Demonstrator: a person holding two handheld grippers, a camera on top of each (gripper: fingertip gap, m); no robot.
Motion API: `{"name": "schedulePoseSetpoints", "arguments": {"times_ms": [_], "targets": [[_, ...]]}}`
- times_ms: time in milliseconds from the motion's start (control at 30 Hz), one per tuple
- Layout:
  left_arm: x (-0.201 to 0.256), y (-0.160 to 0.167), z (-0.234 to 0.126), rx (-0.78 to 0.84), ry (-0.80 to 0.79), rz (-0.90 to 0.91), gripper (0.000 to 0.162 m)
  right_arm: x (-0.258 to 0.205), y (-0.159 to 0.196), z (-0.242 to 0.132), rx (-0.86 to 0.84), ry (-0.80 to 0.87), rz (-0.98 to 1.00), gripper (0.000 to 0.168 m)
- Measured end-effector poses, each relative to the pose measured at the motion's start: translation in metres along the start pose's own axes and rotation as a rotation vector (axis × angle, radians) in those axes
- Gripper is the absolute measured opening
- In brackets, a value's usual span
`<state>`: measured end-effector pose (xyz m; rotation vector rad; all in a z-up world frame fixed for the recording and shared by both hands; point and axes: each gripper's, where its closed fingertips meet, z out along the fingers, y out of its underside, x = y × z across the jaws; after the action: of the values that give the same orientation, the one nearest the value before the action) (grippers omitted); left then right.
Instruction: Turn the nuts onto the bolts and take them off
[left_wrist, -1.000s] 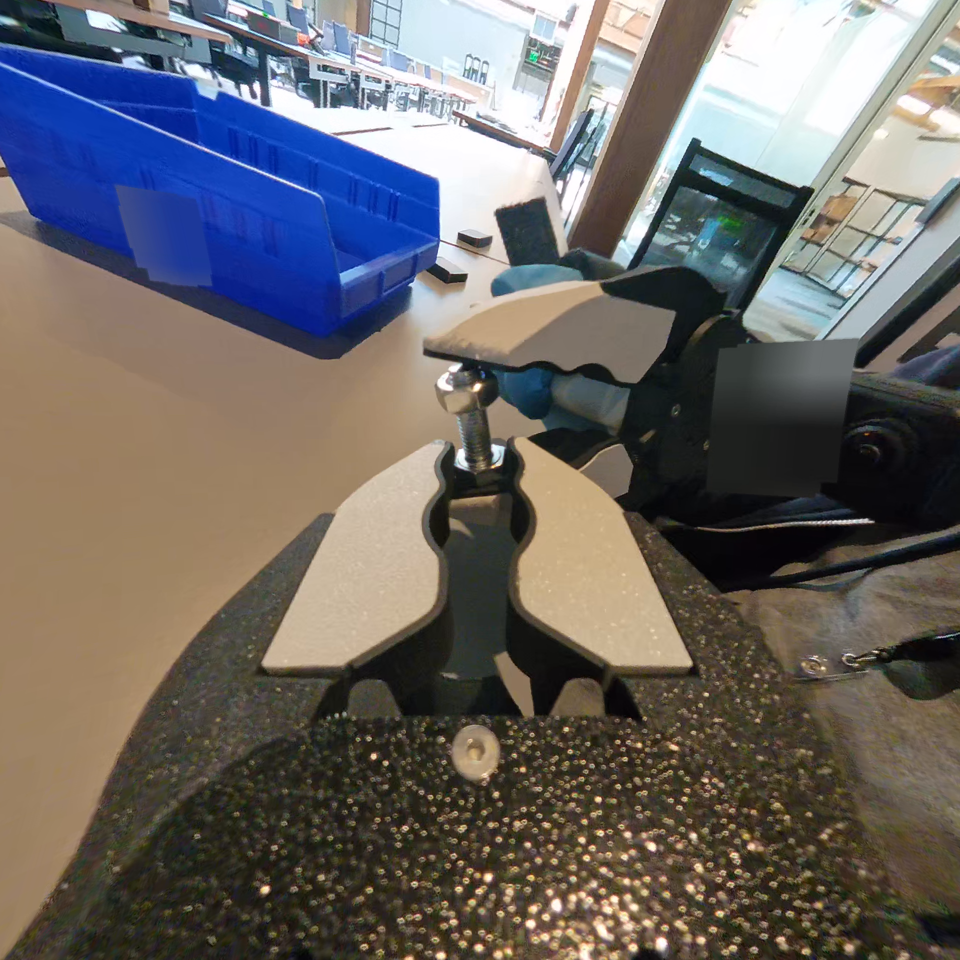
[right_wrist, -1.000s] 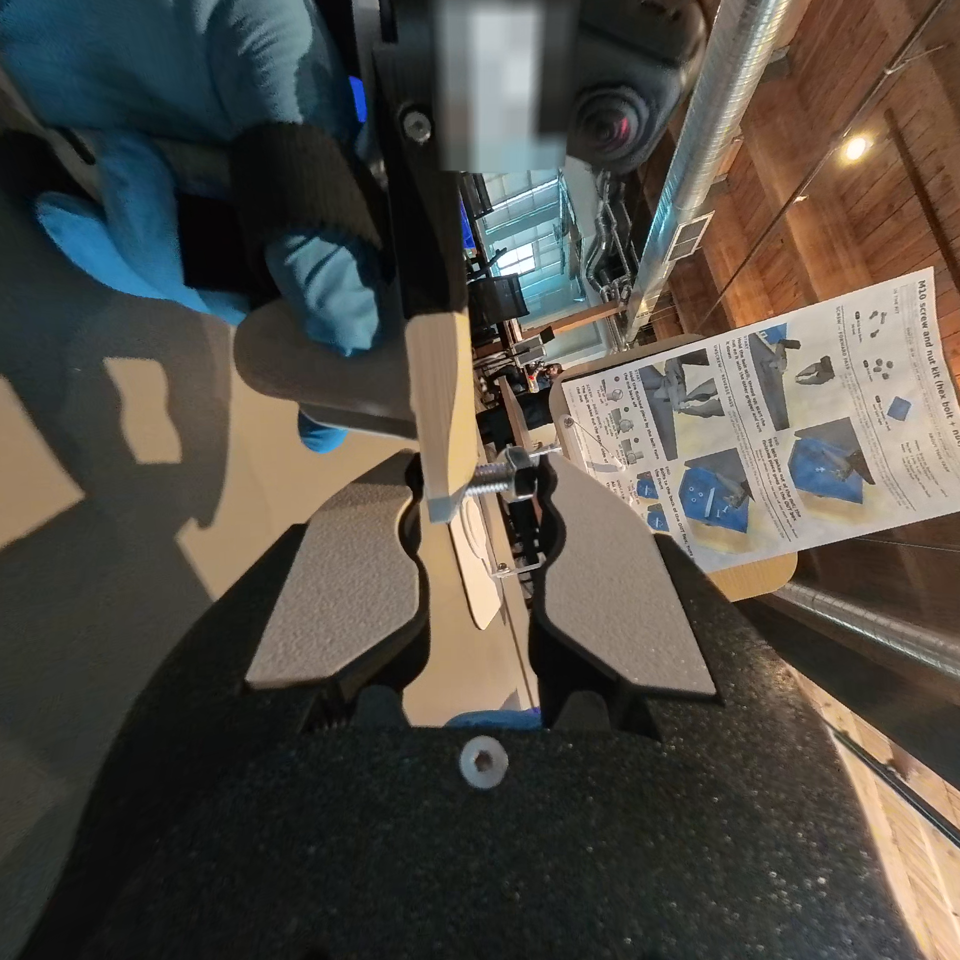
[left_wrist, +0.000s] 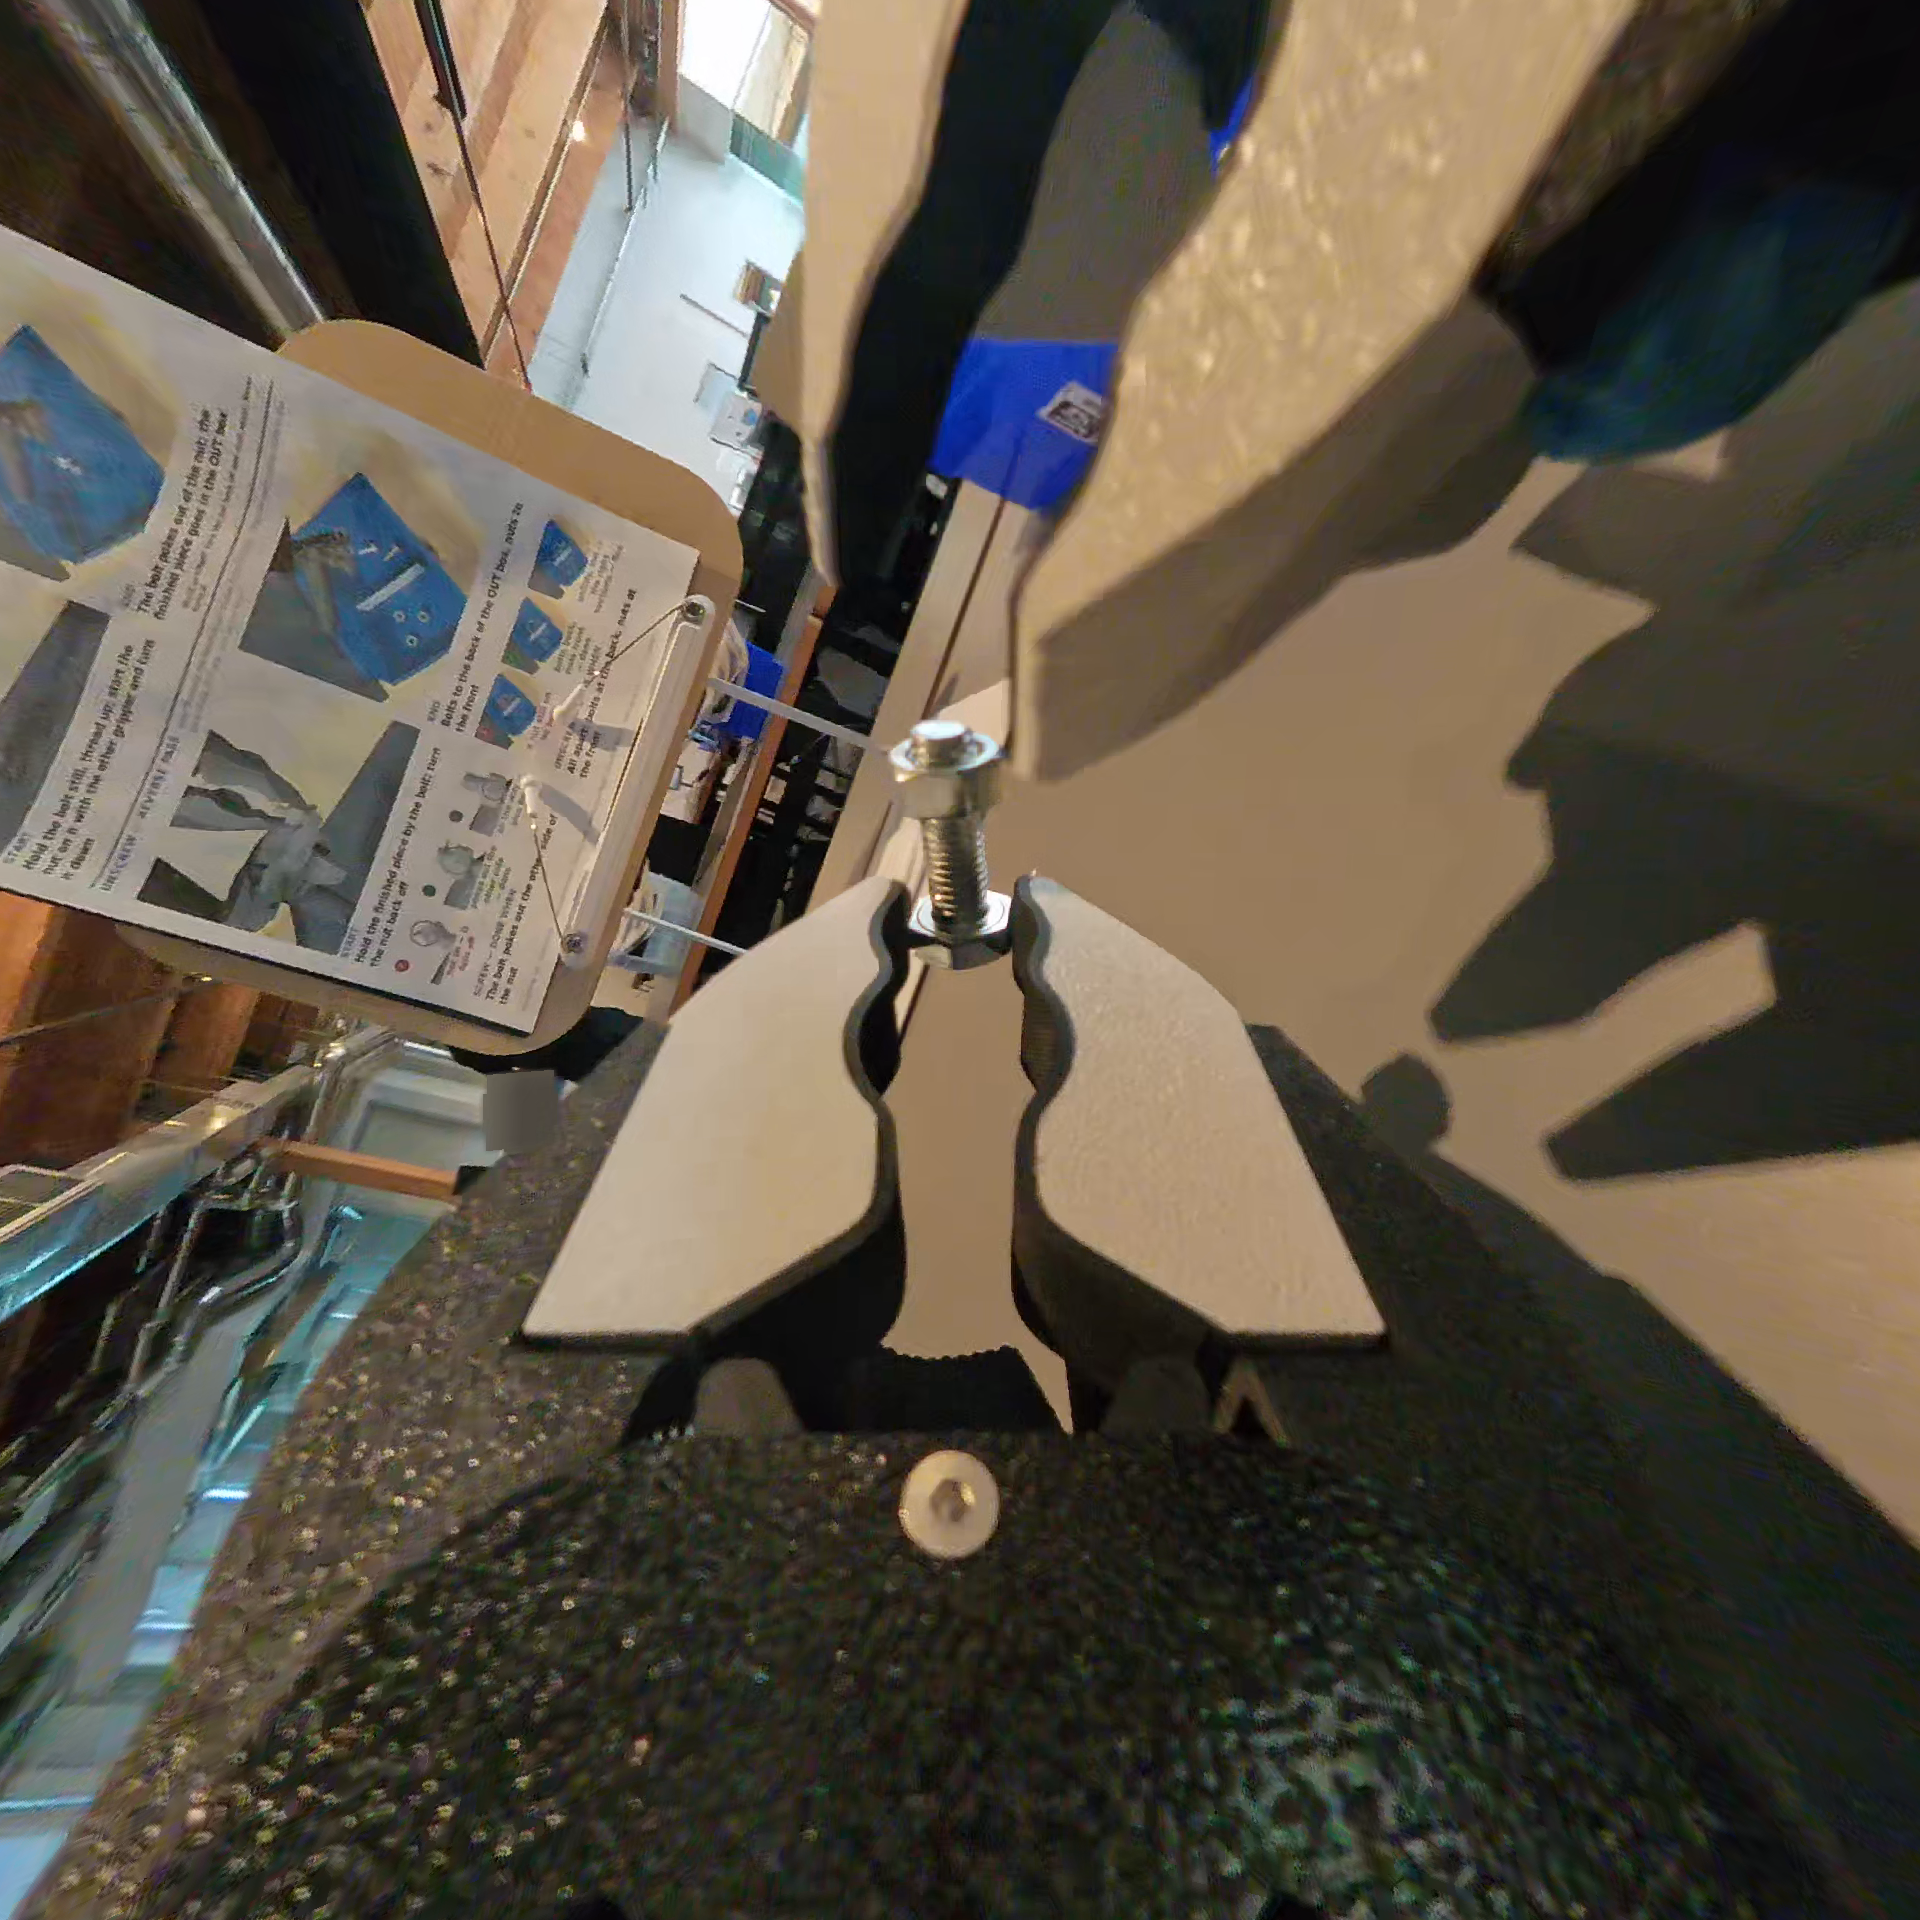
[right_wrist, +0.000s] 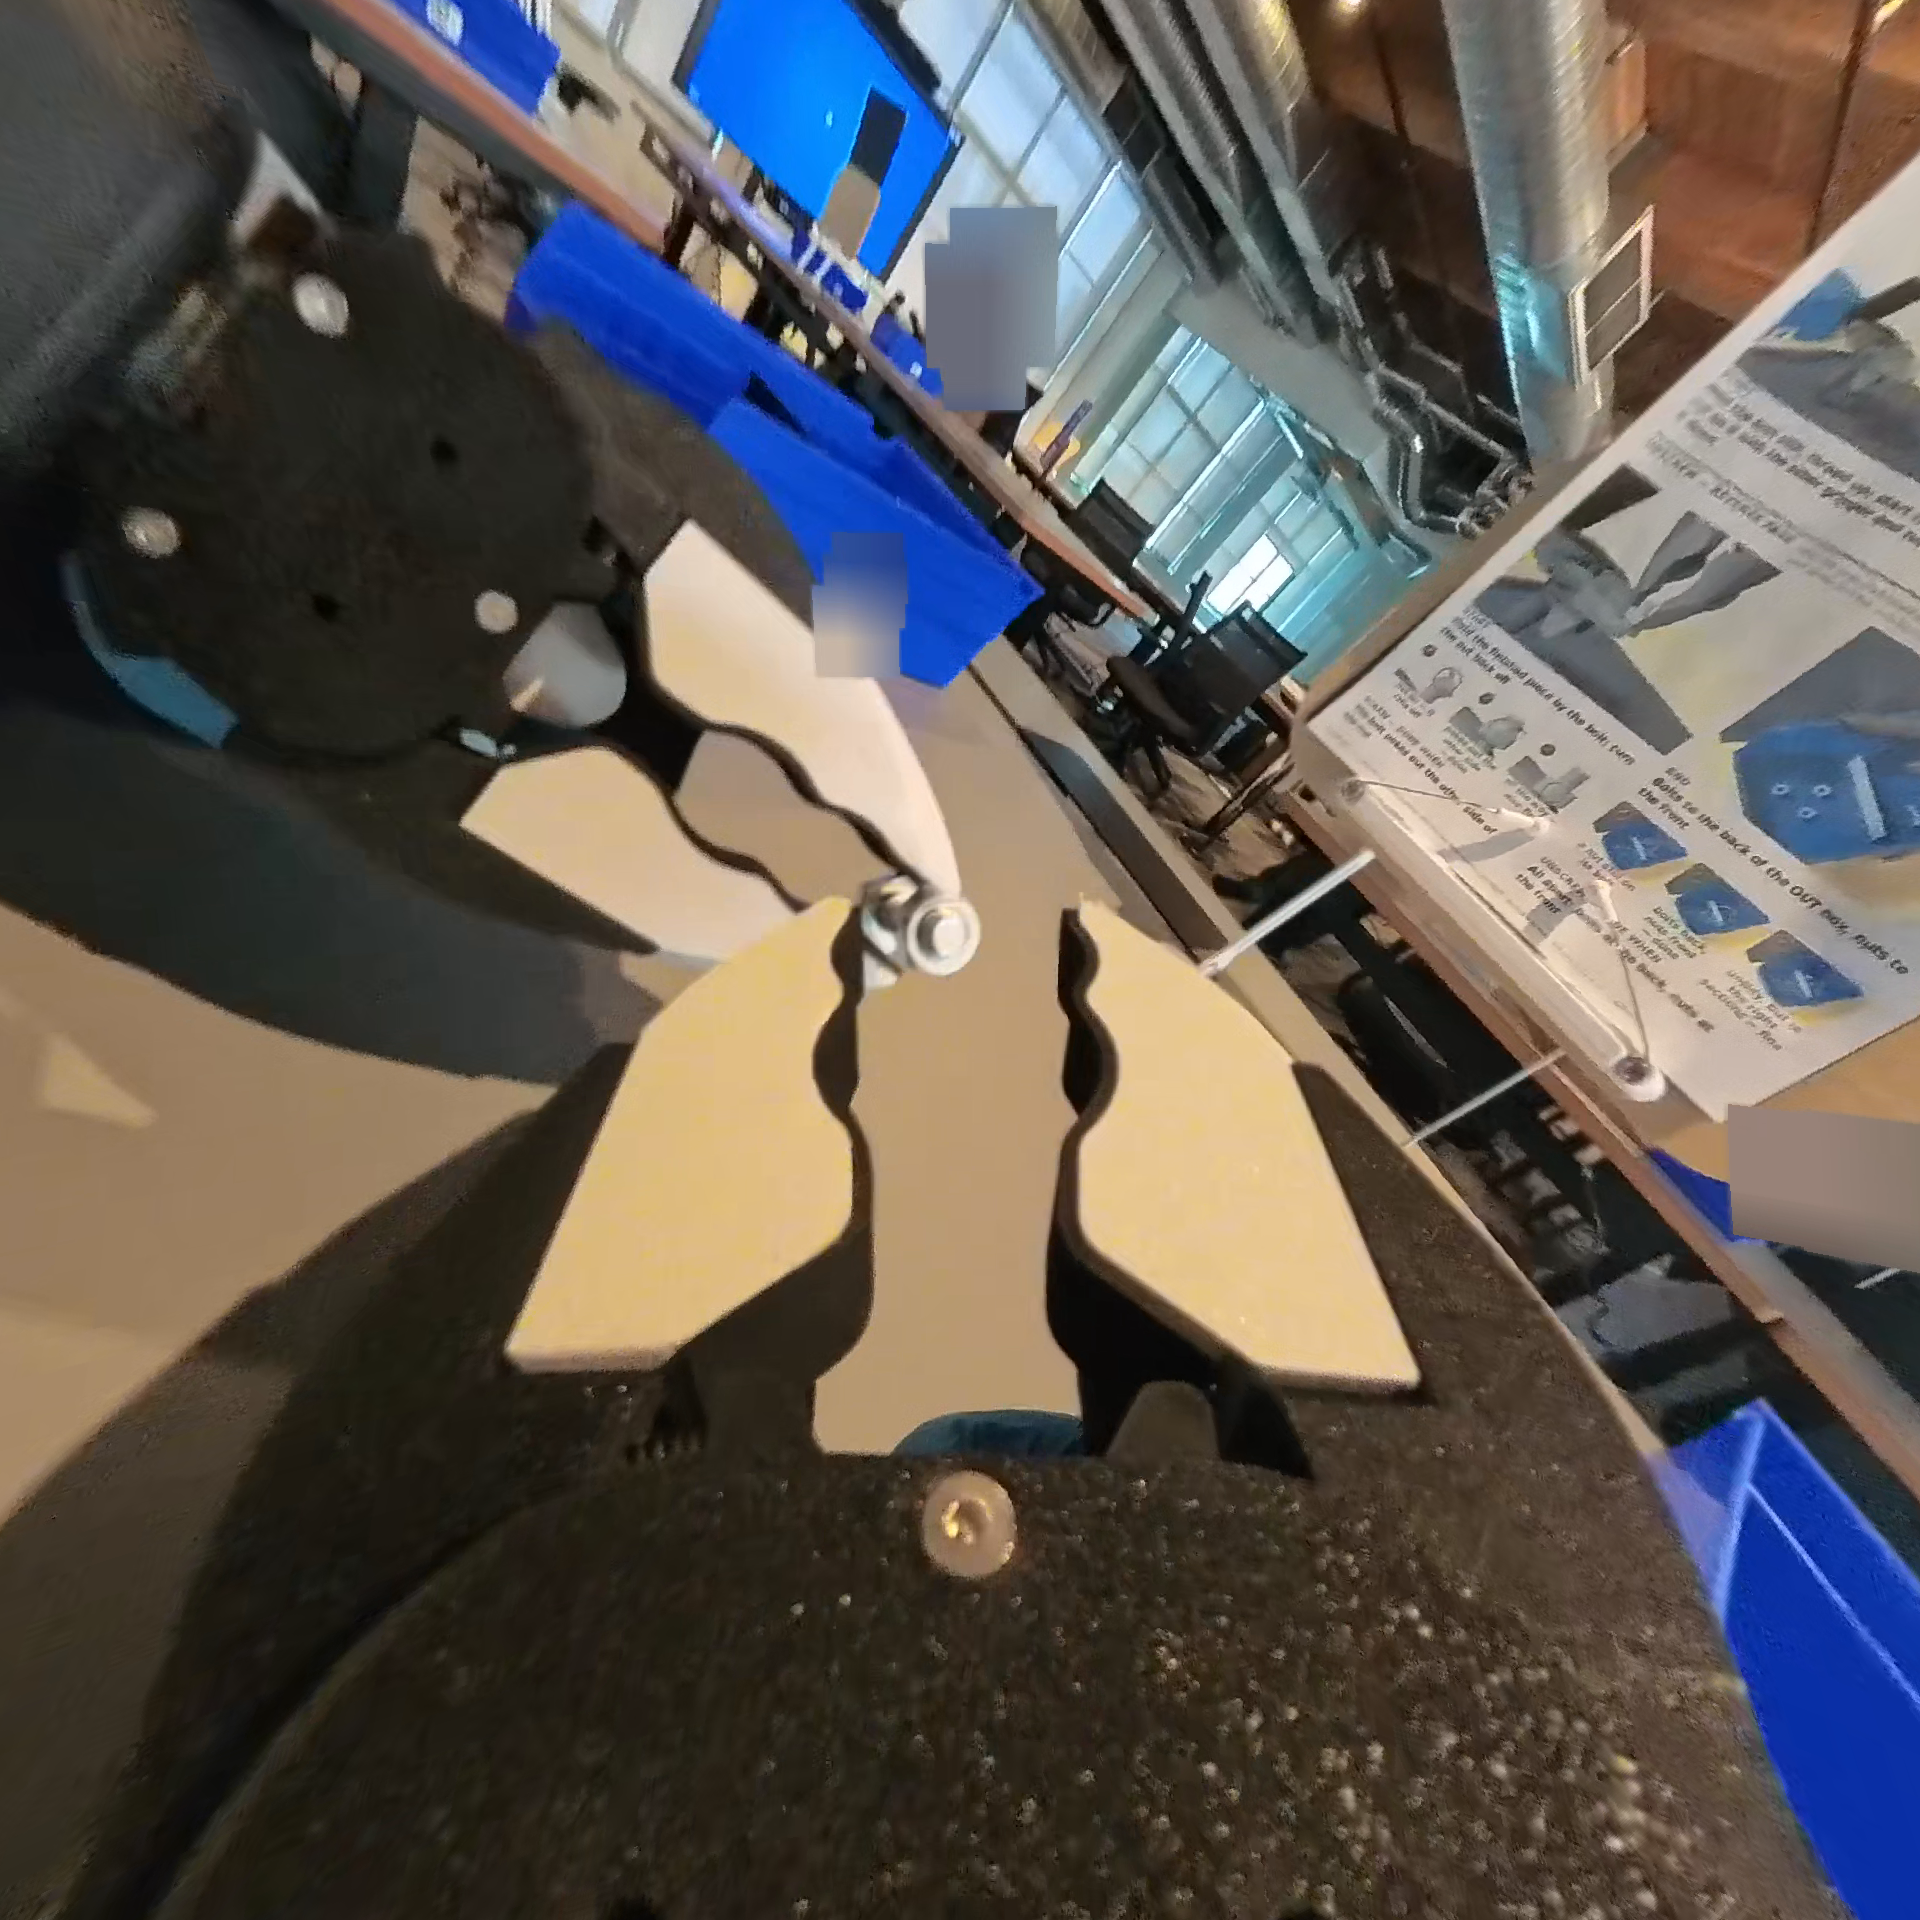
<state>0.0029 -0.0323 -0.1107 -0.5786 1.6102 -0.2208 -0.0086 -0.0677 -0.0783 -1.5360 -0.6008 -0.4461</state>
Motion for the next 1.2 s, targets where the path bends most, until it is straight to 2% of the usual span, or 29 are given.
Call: {"name": "schedulePoseSetpoints", "arguments": {"times_ms": [100,233,733,1000,1200], "targets": [[0.001,0.000,0.000,-0.006,-0.011,0.056,0.019,-0.006,0.007,0.005,-0.048,-0.007,-0.061,0.038],[0.006,-0.003,0.000,0.005,-0.007,0.125,0.019,-0.006,0.009,0.004,-0.054,-0.012,-0.098,0.031],[0.011,-0.005,0.000,0.025,0.015,0.189,0.019,-0.013,0.021,0.006,-0.121,-0.063,-0.111,0.018],[0.012,-0.005,0.001,0.031,0.007,0.228,0.019,-0.013,0.025,0.007,-0.137,-0.137,0.131,0.018],[0.016,-0.004,0.001,0.033,0.042,0.227,0.019,-0.014,0.029,0.007,-0.148,-0.238,0.428,0.018]]}}
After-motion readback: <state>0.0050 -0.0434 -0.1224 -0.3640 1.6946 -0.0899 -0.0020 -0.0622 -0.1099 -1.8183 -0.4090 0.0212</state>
